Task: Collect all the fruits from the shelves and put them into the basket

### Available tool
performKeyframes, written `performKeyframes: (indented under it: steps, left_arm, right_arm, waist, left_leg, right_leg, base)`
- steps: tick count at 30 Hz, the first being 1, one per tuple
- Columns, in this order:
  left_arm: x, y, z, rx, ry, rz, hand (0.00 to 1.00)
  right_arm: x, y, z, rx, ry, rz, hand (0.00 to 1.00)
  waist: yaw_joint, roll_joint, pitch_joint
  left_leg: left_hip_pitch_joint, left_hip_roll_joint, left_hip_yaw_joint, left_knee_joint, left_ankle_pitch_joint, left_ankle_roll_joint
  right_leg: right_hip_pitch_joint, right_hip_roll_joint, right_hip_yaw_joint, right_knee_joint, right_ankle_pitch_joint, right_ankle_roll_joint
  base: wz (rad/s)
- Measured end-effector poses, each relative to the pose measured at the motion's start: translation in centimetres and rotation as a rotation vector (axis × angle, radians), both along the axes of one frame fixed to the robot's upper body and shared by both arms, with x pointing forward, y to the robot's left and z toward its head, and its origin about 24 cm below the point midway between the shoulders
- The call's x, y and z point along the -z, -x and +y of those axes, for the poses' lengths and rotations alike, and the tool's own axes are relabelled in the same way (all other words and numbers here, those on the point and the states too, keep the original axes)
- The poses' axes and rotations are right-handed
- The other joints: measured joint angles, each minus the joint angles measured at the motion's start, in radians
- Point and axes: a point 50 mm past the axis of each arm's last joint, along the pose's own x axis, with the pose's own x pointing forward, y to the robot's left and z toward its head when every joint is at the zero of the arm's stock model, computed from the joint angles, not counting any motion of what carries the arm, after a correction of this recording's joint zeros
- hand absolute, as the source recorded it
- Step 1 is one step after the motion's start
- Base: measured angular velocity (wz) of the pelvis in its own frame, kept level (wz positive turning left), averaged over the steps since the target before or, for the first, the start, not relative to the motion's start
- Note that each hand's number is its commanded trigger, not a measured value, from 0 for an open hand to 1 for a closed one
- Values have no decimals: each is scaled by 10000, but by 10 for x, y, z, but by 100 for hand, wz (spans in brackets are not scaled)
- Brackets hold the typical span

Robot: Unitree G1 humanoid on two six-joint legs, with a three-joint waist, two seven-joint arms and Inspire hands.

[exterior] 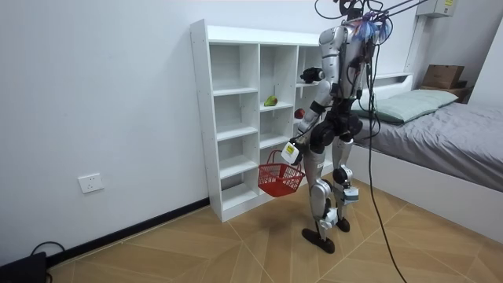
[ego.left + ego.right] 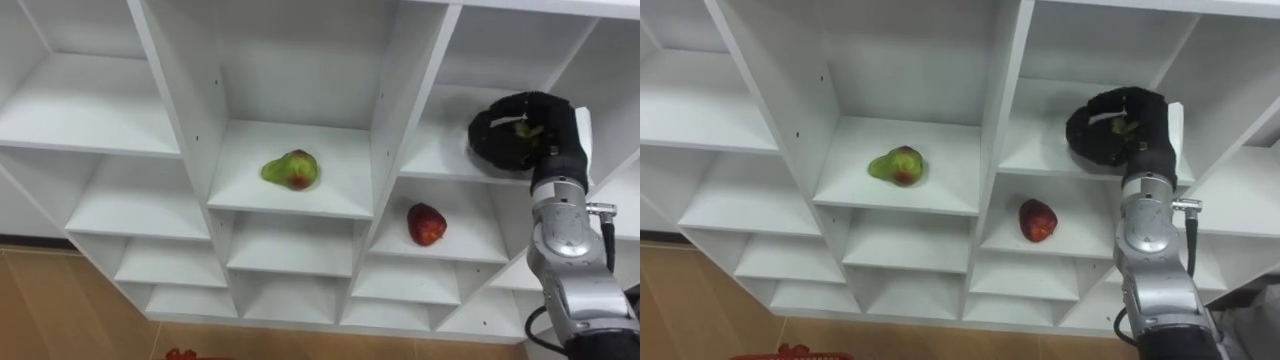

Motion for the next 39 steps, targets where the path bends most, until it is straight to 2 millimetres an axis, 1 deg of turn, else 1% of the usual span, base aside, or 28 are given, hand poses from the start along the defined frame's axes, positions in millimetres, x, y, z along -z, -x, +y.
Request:
performKeyframes:
  steps: [8,15,21,25,28,33,35,39]
  left_arm:
    - [0,-2,0,77,88,-50,100]
    - [-2,-10,-2,144,185,-268,100]
    - [-4,-27,-6,261,279,-749,100]
    - [-10,-45,-8,437,294,-1297,100]
    - [-15,-56,-9,556,323,-1769,100]
    - [-19,-66,-12,748,442,-2139,100]
    - [-22,-71,-16,862,570,-2394,100]
    - [-24,-76,-24,822,962,-2744,100]
  right_arm:
    - [0,0,0,-39,64,24,100]
    - [1,0,1,-179,56,125,100]
    - [-1,-1,2,-461,631,185,100]
    - [-1,-1,4,-582,1246,263,100]
    - [-1,-1,4,-608,1378,277,100]
    - [-1,-1,6,-753,1716,304,100]
    - [-1,-1,8,-805,1839,302,100]
    - [-2,-2,10,-924,1818,275,100]
  waist:
    - [-6,-10,1]
    - [-39,-66,-16]
    - [-49,-68,-16]
    - [-51,-69,-15]
    - [-49,-73,-13]
    - [-63,-97,-1]
    - [-71,-123,14]
    - [-115,-138,11]
  left_leg:
    - [1,-2,-2,4,0,0]
    - [8,-2,3,6,0,0]
    - [2,-3,11,11,1,0]
    - [6,-4,7,19,1,1]
    - [12,-4,6,19,1,1]
    - [25,-4,9,18,1,1]
    - [33,-4,9,18,1,1]
    - [45,-4,54,13,1,1]
  right_leg:
    - [-4,-4,8,-1,0,0]
    - [0,-4,-3,-7,0,0]
    - [5,-20,-52,4,0,1]
    - [5,-21,-35,17,0,0]
    - [3,-20,-26,20,0,0]
    - [7,-20,3,33,0,1]
    - [8,-17,12,33,0,0]
    - [3,-14,16,31,0,1]
  base:
    - [0]
    - [0]
    - [0]
    - [0]
    - [0]
    - [0]
    - [0]
    - [0]
